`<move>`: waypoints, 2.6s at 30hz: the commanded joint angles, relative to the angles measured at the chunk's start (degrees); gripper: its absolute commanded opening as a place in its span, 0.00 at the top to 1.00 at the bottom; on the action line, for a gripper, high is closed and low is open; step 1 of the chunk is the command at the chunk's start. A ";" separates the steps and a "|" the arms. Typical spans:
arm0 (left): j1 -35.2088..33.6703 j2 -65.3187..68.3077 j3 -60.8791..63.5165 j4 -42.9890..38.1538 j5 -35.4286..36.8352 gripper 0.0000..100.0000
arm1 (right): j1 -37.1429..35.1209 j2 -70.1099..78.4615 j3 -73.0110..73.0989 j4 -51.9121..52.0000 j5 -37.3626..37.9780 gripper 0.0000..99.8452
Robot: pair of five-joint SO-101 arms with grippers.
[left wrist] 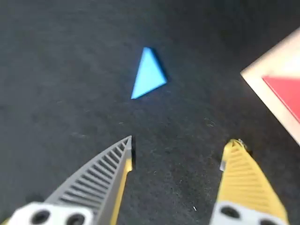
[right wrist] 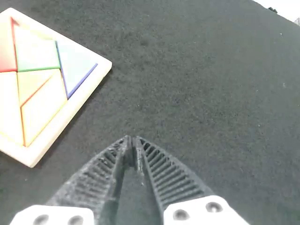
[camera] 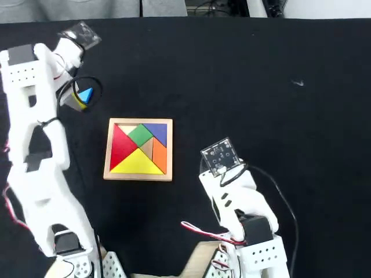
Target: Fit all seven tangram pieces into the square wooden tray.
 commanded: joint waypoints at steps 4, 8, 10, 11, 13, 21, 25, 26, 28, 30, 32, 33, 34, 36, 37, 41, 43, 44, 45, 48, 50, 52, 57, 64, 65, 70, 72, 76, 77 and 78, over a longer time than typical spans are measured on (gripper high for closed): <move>1.80 14.33 -22.29 3.43 -2.81 0.70 | -0.44 -4.62 -0.04 0.26 0.62 0.99; 2.15 23.03 -31.69 3.43 -3.16 0.70 | -0.53 -4.62 -0.04 0.26 0.62 0.99; 1.98 26.46 -35.65 3.34 -3.34 0.70 | -0.53 -4.62 -0.04 0.79 0.70 0.99; 1.89 28.13 -37.67 3.34 -3.34 0.70 | -0.62 -4.62 -0.04 1.14 0.70 0.99; 1.80 31.21 -41.54 3.34 -3.34 0.70 | -1.67 -4.62 -0.04 1.49 0.70 0.99; 2.24 37.10 -51.74 5.63 -1.49 0.70 | -3.60 -4.62 -0.04 2.29 2.46 0.99; 1.63 30.15 -50.59 1.32 4.13 0.70 | -3.60 -4.62 -0.04 2.29 2.55 0.99; 0.66 30.07 -49.89 -2.29 6.33 0.70 | -3.60 -4.62 -0.04 2.29 2.55 0.99; -0.84 31.12 -48.57 -9.14 9.85 0.70 | -3.60 -4.62 -0.04 2.29 2.55 0.99; -1.45 33.05 -47.34 -13.45 10.64 0.70 | -3.60 -4.62 -0.04 2.29 2.46 0.99; -1.45 35.52 -46.81 -15.65 10.64 0.70 | -3.60 -4.62 -0.04 2.29 2.46 0.99; -1.45 36.84 -46.90 -16.53 10.64 0.70 | -3.60 -4.62 -0.04 2.29 2.46 0.99; -1.45 38.07 -46.90 -17.23 10.55 0.70 | -3.60 -4.62 -0.04 2.29 2.46 0.99; -1.45 39.82 -46.90 -18.20 10.55 0.70 | -3.60 -4.62 -0.04 2.37 2.55 0.99; -1.54 40.35 -46.90 -18.02 10.55 0.70 | -3.60 -4.62 -0.04 2.37 2.64 0.99; -1.54 40.88 -46.90 -14.42 8.00 0.70 | -3.60 -4.62 -0.04 2.37 2.64 0.99; -1.63 40.88 -46.90 -11.16 2.81 0.70 | -3.60 -4.62 -0.04 2.37 2.64 0.99; -1.89 40.88 -46.90 -10.11 0.79 0.70 | -3.60 -4.62 -0.04 2.37 2.64 0.99; -2.07 40.88 -46.90 -9.05 -0.44 0.70 | -3.60 -4.62 -0.04 2.37 2.64 0.99; -2.15 40.97 -46.81 -5.71 -2.11 0.70 | -3.60 -4.62 -0.04 2.37 2.64 0.99; -2.15 40.88 -46.90 -2.73 -3.60 0.70 | -3.60 -4.62 -0.04 2.37 2.64 0.99; -2.15 40.26 -47.34 -1.49 -4.22 0.70 | -3.60 -4.62 -0.04 2.37 2.64 0.99; -1.98 37.10 -51.03 -4.66 1.41 0.70 | -3.60 -4.62 -0.04 2.37 2.64 0.99; -3.30 37.45 -48.13 -24.88 15.82 0.70 | -3.60 -4.62 -0.04 2.37 2.73 0.99; -3.74 38.77 -46.90 -27.78 16.44 0.70 | -3.60 -4.62 -0.04 2.37 2.73 0.99; -5.05 44.84 -44.97 -31.21 16.35 0.70 | -3.43 -4.62 -0.04 2.37 2.73 0.99; -5.05 45.36 -45.14 -26.73 16.26 0.70 | -3.52 -4.62 -0.04 2.37 2.73 0.99; -4.53 45.80 -49.01 -17.41 10.29 0.70 | -3.52 -4.62 -0.04 2.37 2.73 0.99; -4.44 45.98 -50.59 -14.95 7.91 0.70 | -3.52 -4.62 -0.04 2.37 2.73 0.99; -4.44 45.98 -51.21 -12.40 5.98 0.70 | -3.52 -4.62 -0.04 2.37 2.73 0.99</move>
